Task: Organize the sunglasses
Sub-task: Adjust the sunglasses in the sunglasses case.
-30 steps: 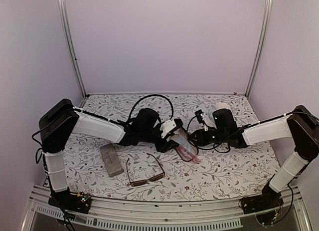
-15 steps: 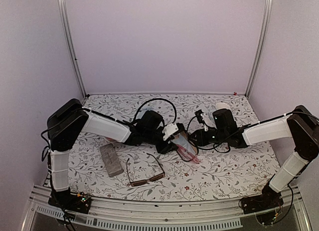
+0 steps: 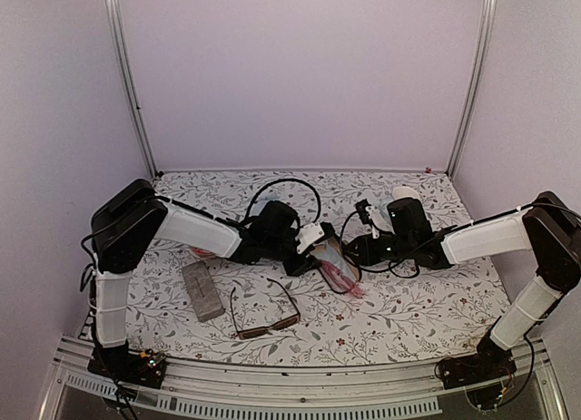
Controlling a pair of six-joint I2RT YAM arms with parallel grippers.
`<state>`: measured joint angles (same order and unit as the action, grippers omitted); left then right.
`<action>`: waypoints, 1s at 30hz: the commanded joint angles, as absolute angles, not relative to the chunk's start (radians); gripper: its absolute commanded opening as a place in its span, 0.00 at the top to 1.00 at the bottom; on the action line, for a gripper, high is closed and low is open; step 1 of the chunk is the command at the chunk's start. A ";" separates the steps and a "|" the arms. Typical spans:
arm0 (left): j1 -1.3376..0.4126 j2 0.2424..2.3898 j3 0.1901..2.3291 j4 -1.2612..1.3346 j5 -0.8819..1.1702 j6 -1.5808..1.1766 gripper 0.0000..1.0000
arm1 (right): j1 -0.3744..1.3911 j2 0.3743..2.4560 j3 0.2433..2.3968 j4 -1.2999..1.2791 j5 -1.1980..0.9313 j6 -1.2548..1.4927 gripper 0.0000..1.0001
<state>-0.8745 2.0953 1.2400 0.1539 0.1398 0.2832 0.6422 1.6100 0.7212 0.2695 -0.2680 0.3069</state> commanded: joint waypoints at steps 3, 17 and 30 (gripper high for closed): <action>-0.853 2.122 1.271 0.182 0.119 0.297 0.47 | 0.649 1.629 0.737 0.276 -0.276 0.318 0.72; -0.849 1.933 1.100 0.297 0.110 0.169 0.38 | 0.649 1.640 0.756 0.277 -0.275 0.329 0.73; -1.075 1.916 1.018 0.499 -0.013 -0.137 0.27 | 0.651 1.644 0.757 0.275 -0.265 0.361 0.74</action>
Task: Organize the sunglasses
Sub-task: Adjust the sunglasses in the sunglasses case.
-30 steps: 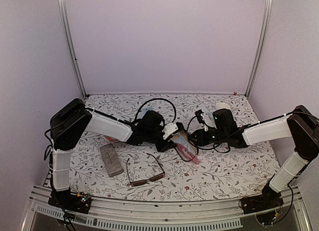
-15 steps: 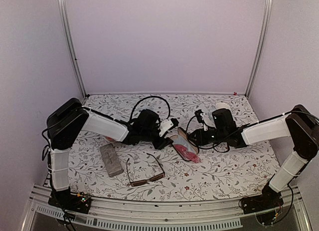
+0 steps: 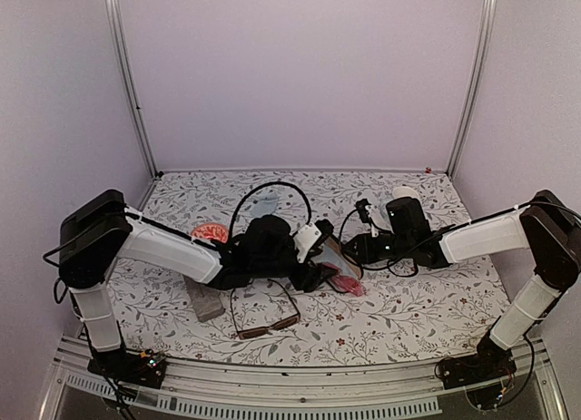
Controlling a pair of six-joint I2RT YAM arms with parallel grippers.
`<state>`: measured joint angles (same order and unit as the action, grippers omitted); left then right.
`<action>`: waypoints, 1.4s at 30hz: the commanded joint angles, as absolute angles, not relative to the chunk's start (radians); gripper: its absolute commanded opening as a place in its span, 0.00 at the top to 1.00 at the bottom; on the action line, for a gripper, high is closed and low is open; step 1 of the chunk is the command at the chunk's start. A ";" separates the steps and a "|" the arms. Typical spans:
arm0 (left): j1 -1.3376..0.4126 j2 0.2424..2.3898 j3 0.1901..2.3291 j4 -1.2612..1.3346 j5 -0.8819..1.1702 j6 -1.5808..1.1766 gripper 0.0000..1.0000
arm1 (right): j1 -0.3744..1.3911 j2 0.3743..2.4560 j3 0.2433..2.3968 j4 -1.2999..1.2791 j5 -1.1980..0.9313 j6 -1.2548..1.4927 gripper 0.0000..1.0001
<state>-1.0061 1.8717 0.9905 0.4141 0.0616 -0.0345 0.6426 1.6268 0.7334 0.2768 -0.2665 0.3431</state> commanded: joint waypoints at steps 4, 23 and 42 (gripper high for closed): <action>-1.145 1.996 1.057 0.523 -0.114 -0.124 0.18 | 0.651 1.643 0.757 0.271 -0.268 0.367 0.75; -1.241 2.121 1.139 0.541 -0.394 -0.061 0.01 | 0.650 1.661 0.765 0.265 -0.282 0.383 0.75; -1.261 2.105 1.111 0.625 -0.316 -0.012 0.01 | 0.651 1.658 0.758 0.267 -0.279 0.383 0.75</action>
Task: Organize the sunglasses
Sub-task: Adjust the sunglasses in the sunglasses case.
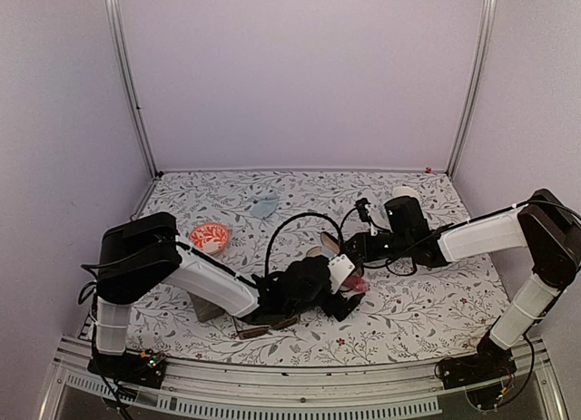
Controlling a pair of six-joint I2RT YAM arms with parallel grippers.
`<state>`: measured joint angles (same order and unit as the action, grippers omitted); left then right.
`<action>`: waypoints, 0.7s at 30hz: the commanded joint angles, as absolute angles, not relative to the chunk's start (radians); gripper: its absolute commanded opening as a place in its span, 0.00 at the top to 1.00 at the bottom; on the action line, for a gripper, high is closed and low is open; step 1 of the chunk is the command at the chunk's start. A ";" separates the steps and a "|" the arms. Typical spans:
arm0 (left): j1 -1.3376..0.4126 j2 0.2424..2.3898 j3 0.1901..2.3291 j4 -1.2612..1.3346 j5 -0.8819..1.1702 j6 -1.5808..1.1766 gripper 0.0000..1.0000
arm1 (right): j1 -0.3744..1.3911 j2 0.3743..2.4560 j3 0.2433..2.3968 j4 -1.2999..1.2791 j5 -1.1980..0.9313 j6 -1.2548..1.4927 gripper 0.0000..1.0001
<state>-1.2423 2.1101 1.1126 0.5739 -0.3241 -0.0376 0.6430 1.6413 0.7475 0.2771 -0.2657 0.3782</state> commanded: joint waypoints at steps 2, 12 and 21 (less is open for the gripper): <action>-1.262 2.119 1.130 0.610 -0.331 -0.007 0.01 | 0.650 1.657 0.756 0.267 -0.280 0.383 0.75; -1.263 2.174 1.197 0.562 -0.422 0.009 0.01 | 0.651 1.658 0.759 0.268 -0.288 0.381 0.75; -1.254 2.160 1.160 0.570 -0.455 0.005 0.01 | 0.651 1.659 0.755 0.268 -0.287 0.383 0.75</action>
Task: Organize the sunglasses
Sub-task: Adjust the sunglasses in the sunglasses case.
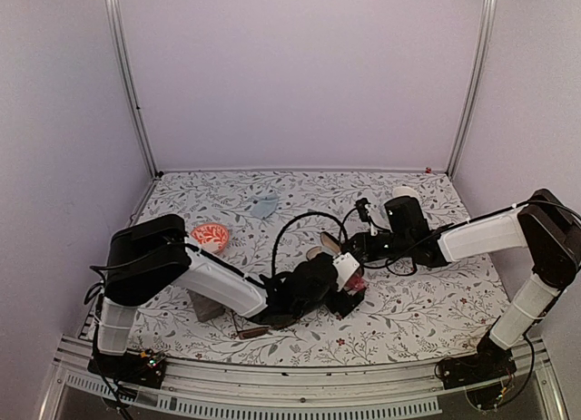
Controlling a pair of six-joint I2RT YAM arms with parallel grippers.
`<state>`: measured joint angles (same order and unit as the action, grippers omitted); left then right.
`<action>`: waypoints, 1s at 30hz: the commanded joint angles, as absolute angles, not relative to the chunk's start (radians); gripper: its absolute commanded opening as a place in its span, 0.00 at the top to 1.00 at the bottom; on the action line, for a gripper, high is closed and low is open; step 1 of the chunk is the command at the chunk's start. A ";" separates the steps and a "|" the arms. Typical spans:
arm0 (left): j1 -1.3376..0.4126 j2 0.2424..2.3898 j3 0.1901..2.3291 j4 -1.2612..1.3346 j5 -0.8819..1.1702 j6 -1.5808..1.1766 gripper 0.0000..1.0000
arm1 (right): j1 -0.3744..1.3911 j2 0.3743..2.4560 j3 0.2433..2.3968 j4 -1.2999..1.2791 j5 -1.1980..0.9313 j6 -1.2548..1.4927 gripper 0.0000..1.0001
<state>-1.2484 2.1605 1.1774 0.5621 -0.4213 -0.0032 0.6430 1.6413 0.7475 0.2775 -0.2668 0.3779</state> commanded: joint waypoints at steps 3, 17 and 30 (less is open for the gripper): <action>-1.242 2.144 1.143 0.582 -0.447 0.003 0.02 | 0.650 1.658 0.756 0.270 -0.288 0.383 0.75; -1.185 2.104 1.091 0.592 -0.413 0.002 0.04 | 0.651 1.666 0.755 0.273 -0.289 0.385 0.75; -1.154 2.084 1.060 0.598 -0.389 0.001 0.04 | 0.651 1.663 0.752 0.272 -0.287 0.387 0.75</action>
<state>-1.1763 2.1345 1.0863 0.5762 -0.3996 -0.0036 0.6430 1.6417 0.7475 0.2779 -0.2672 0.3786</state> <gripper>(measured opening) 0.964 0.249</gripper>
